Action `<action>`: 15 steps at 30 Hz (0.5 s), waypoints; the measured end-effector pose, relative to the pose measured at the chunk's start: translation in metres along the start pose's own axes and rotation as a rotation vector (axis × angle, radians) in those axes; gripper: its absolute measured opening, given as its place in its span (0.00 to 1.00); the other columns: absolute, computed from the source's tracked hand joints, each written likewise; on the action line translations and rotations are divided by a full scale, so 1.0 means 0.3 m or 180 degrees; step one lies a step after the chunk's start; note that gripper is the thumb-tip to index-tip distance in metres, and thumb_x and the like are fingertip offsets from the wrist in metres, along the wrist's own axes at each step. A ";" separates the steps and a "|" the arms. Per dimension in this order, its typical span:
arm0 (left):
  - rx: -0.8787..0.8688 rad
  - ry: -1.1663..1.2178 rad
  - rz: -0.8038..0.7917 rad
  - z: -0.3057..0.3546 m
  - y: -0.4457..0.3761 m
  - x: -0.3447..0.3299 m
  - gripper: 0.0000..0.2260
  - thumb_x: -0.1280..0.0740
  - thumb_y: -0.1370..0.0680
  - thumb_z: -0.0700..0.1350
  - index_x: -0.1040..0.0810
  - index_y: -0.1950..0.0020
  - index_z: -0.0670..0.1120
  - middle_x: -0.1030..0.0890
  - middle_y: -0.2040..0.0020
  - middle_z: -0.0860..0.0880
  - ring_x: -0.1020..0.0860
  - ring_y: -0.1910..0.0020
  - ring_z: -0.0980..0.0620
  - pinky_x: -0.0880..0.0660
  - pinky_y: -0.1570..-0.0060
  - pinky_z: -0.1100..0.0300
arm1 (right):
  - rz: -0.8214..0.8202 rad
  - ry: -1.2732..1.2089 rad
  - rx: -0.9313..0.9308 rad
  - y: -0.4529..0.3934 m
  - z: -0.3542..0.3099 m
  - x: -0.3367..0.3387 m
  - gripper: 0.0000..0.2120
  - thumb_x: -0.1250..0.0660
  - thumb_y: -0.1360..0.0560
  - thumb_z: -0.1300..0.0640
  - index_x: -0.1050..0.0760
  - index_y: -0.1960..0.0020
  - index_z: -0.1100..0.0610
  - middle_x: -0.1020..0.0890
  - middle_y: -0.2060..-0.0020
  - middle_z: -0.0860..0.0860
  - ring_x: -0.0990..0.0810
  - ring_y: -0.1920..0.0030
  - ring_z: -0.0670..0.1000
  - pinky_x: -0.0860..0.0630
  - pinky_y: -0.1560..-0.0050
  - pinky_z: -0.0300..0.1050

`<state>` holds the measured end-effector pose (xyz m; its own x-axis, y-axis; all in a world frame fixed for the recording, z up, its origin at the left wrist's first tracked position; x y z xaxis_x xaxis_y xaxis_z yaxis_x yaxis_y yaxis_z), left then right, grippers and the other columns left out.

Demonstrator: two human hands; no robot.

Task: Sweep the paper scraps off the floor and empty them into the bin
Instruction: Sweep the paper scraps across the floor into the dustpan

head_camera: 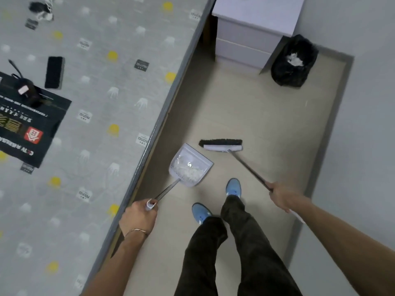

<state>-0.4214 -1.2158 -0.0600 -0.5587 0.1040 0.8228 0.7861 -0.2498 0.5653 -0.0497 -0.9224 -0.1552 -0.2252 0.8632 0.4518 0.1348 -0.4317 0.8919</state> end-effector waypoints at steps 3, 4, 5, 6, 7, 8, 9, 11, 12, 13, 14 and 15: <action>-0.0139 -0.0110 -0.0041 -0.007 0.010 -0.004 0.08 0.33 0.26 0.54 0.16 0.55 0.54 0.16 0.54 0.45 0.19 0.53 0.39 0.27 0.60 0.57 | 0.0009 -0.0340 -0.0038 0.082 0.123 -0.064 0.23 0.45 0.21 0.55 0.33 0.26 0.48 0.18 0.54 0.53 0.18 0.63 0.51 0.19 0.62 0.42; -0.0227 -0.0167 -0.0053 0.004 0.013 -0.008 0.08 0.33 0.25 0.54 0.16 0.55 0.53 0.16 0.55 0.45 0.19 0.53 0.39 0.28 0.60 0.57 | 0.0040 -0.0462 -0.0002 0.116 0.148 -0.060 0.22 0.45 0.20 0.56 0.32 0.27 0.48 0.19 0.58 0.52 0.19 0.65 0.50 0.21 0.66 0.39; -0.0310 -0.0255 -0.0067 0.019 0.011 -0.007 0.09 0.34 0.25 0.54 0.16 0.56 0.53 0.16 0.55 0.45 0.19 0.53 0.39 0.28 0.61 0.58 | 0.0108 -0.0609 0.0050 0.148 0.165 -0.045 0.21 0.44 0.20 0.57 0.30 0.28 0.47 0.20 0.64 0.51 0.21 0.69 0.48 0.25 0.72 0.34; -0.0388 -0.0396 -0.0096 0.027 0.003 -0.011 0.09 0.34 0.24 0.54 0.16 0.56 0.53 0.16 0.54 0.45 0.19 0.52 0.40 0.28 0.61 0.58 | 0.0159 -0.0754 0.0044 0.175 0.188 -0.036 0.20 0.44 0.20 0.58 0.29 0.29 0.47 0.22 0.68 0.49 0.24 0.72 0.47 0.30 0.76 0.30; -0.0466 -0.0552 -0.0120 0.046 0.000 -0.014 0.10 0.35 0.24 0.55 0.16 0.55 0.53 0.16 0.53 0.46 0.19 0.51 0.40 0.29 0.61 0.58 | 0.0228 -0.0869 0.0025 0.202 0.218 -0.016 0.20 0.43 0.20 0.58 0.29 0.30 0.48 0.24 0.71 0.47 0.26 0.73 0.46 0.32 0.79 0.29; -0.0541 -0.0717 -0.0140 0.058 -0.009 -0.011 0.10 0.35 0.23 0.55 0.16 0.54 0.53 0.16 0.52 0.46 0.19 0.50 0.40 0.30 0.61 0.58 | 0.0280 -0.0978 -0.0030 0.214 0.246 -0.006 0.19 0.42 0.20 0.58 0.29 0.30 0.48 0.25 0.72 0.47 0.27 0.74 0.47 0.32 0.79 0.30; -0.0633 -0.0839 -0.0146 0.075 -0.015 -0.008 0.10 0.35 0.24 0.55 0.16 0.53 0.53 0.16 0.52 0.46 0.19 0.49 0.41 0.31 0.61 0.59 | 0.0297 -0.1089 -0.0114 0.222 0.281 0.002 0.19 0.42 0.19 0.57 0.29 0.29 0.48 0.24 0.72 0.49 0.26 0.74 0.48 0.32 0.78 0.32; -0.0789 -0.1026 -0.0162 0.111 -0.031 -0.008 0.10 0.35 0.24 0.55 0.17 0.53 0.53 0.16 0.53 0.48 0.19 0.49 0.42 0.31 0.62 0.59 | 0.0416 -0.1330 -0.0304 0.209 0.352 0.034 0.20 0.42 0.19 0.57 0.29 0.29 0.49 0.24 0.70 0.51 0.27 0.73 0.51 0.30 0.74 0.38; -0.0838 -0.1145 -0.0185 0.126 -0.039 -0.008 0.09 0.36 0.24 0.55 0.17 0.53 0.54 0.16 0.54 0.49 0.19 0.50 0.43 0.31 0.62 0.60 | 0.0468 -0.1381 -0.0366 0.196 0.371 0.055 0.20 0.43 0.20 0.58 0.29 0.29 0.49 0.24 0.69 0.52 0.27 0.73 0.52 0.30 0.73 0.39; -0.0866 -0.1247 -0.0215 0.140 -0.044 -0.012 0.09 0.36 0.25 0.54 0.18 0.54 0.54 0.16 0.55 0.50 0.19 0.51 0.44 0.30 0.62 0.60 | 0.0496 -0.1386 -0.0407 0.188 0.382 0.074 0.20 0.43 0.20 0.58 0.28 0.30 0.48 0.23 0.69 0.52 0.26 0.73 0.52 0.30 0.72 0.39; -0.0882 -0.1317 -0.0236 0.150 -0.046 -0.017 0.09 0.37 0.25 0.54 0.18 0.55 0.54 0.16 0.56 0.50 0.19 0.52 0.44 0.30 0.62 0.60 | 0.0500 -0.1397 -0.0464 0.175 0.390 0.086 0.20 0.44 0.21 0.60 0.28 0.33 0.46 0.22 0.69 0.53 0.24 0.73 0.52 0.30 0.72 0.39; -0.0919 -0.1376 -0.0250 0.171 -0.050 -0.030 0.09 0.37 0.25 0.54 0.19 0.56 0.54 0.16 0.56 0.50 0.19 0.53 0.44 0.30 0.62 0.61 | 0.0494 -0.1418 -0.0536 0.163 0.395 0.105 0.19 0.44 0.22 0.61 0.28 0.36 0.44 0.21 0.69 0.53 0.23 0.73 0.53 0.30 0.72 0.38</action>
<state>-0.4145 -1.1635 -0.0730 -0.4049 0.5057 0.7618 0.6073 -0.4741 0.6375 0.0640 -0.8853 -0.0997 0.2240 0.7974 0.5603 -0.0320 -0.5685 0.8220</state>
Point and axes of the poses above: each hand's wrist, its own y-axis away from the middle knuckle, its own x-axis out of the back of the hand, z = x × y, the point moved 10 cm from there along -y, towards the middle knuckle
